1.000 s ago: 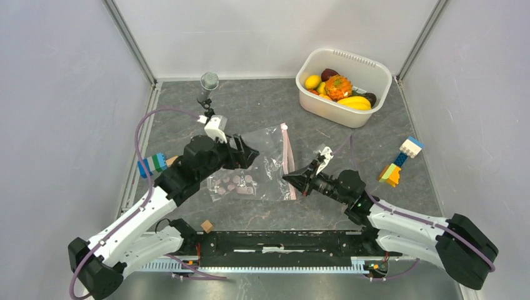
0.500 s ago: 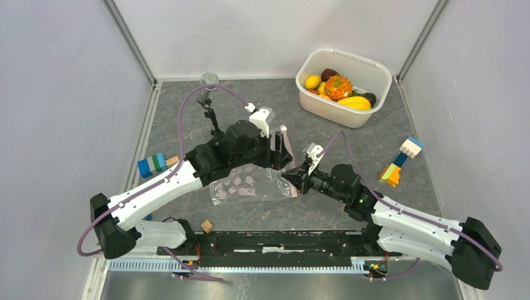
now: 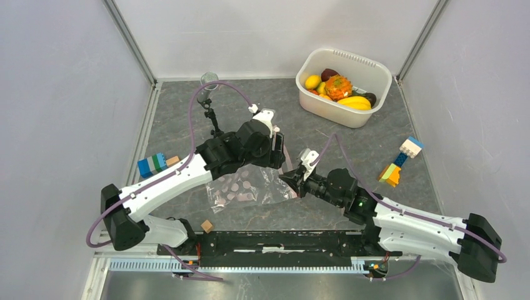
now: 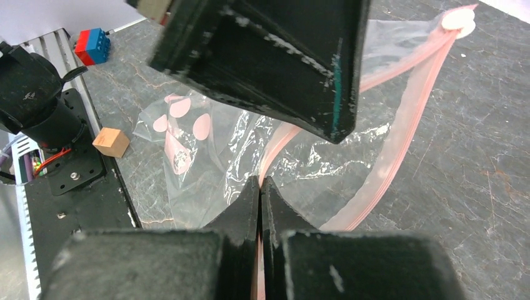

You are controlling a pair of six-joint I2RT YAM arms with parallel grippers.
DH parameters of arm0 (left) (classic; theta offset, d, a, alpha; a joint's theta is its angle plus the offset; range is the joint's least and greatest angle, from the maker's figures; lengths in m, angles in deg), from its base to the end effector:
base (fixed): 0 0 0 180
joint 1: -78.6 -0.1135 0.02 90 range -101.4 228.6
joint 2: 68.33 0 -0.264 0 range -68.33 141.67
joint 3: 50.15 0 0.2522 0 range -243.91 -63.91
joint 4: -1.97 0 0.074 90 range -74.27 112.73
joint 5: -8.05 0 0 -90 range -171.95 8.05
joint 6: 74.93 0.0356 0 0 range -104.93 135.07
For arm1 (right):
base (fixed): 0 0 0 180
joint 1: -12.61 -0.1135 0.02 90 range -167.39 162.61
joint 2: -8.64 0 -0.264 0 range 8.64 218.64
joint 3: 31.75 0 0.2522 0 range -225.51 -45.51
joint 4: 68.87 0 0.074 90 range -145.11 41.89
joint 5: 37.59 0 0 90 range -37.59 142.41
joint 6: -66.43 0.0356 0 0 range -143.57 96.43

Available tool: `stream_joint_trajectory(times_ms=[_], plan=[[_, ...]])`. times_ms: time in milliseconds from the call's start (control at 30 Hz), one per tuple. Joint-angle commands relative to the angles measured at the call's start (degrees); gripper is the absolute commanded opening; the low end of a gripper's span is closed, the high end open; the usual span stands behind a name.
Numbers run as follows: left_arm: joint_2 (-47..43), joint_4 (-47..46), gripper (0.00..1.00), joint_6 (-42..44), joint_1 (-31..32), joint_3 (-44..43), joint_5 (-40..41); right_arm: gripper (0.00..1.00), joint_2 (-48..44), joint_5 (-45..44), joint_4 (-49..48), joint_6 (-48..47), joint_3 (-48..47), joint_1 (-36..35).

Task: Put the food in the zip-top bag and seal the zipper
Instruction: Pick up the zipper food storage bag at the center of the board.

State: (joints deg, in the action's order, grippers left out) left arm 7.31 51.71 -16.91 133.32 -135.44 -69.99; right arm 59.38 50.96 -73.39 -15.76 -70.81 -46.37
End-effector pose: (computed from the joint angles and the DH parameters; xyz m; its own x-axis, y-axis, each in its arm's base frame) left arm 0.1714 -0.2295 0.3414 -0.6900 0.0781 -0.7196 0.4028 0.8675 -0.2920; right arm 0.1083 0.1783 0.2532 -0.1783 -0.0329 -0.9834 -0.8272 0.5462 0.1317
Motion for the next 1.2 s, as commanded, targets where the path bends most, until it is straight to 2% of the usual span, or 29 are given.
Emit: stream_joint_trajectory(times_ms=[0, 167, 300, 367, 500, 633, 733, 800, 900, 933, 1000, 1067, 1167], plan=[[1.7, 0.6, 0.74, 1.0, 0.4, -3.2, -0.3, 0.00, 0.4, -4.9, -0.5, -2.7, -3.0, -2.5], [3.7, 4.3, 0.69, 3.1, 0.6, -5.5, -0.1, 0.00, 0.5, -8.1, -0.8, -3.8, -3.4, -4.7], [4.2, 5.5, 0.54, 4.4, 0.5, -5.7, -0.3, 0.00, 0.8, -8.8, -0.8, -4.4, -4.0, -6.0], [4.5, 5.7, 0.50, 4.7, 0.6, -5.7, -0.3, 0.00, 1.2, -9.4, -0.9, -4.7, -4.2, -6.7], [5.3, 7.0, 0.31, 5.3, 0.5, -6.3, 0.1, 0.00, 2.1, -10.5, -0.4, -5.1, -4.8, -7.8], [5.2, 7.0, 0.19, 5.4, 0.6, -6.3, 0.1, 0.00, 2.7, -12.1, -0.6, -5.3, -4.9, -8.7], [5.0, 7.0, 0.04, 5.7, 0.6, -6.2, 0.0, 0.00, 2.9, -12.8, -1.1, -5.1, -4.6, -9.0], [4.8, 6.9, 0.02, 6.0, 0.6, -6.0, -0.2, 0.02, 3.0, -12.7, -1.2, -4.7, -4.5, -9.0], [3.7, 6.0, 0.02, 6.7, 0.6, -5.1, 0.1, 0.14, 2.0, -11.6, -3.0, -3.2, -3.2, -9.0], [3.0, 5.3, 0.02, 6.8, 0.6, -4.6, 0.6, 0.23, 1.1, -11.6, -4.0, -1.9, -2.3, -9.0], [1.1, 3.7, 0.02, 7.1, 0.6, -3.2, 1.5, 0.33, -0.8, -15.0, -4.5, 1.0, -1.1, -9.0], [-1.1, 2.1, 0.02, 7.6, 0.6, -1.6, 1.9, 0.50, -2.5, -19.6, -2.5, 3.7, -0.8, -8.9], [-4.4, -0.2, 0.02, 8.2, 0.6, 0.7, 2.4, 0.56, -3.6, -25.0, 3.6, 7.7, -3.3, -7.7]])
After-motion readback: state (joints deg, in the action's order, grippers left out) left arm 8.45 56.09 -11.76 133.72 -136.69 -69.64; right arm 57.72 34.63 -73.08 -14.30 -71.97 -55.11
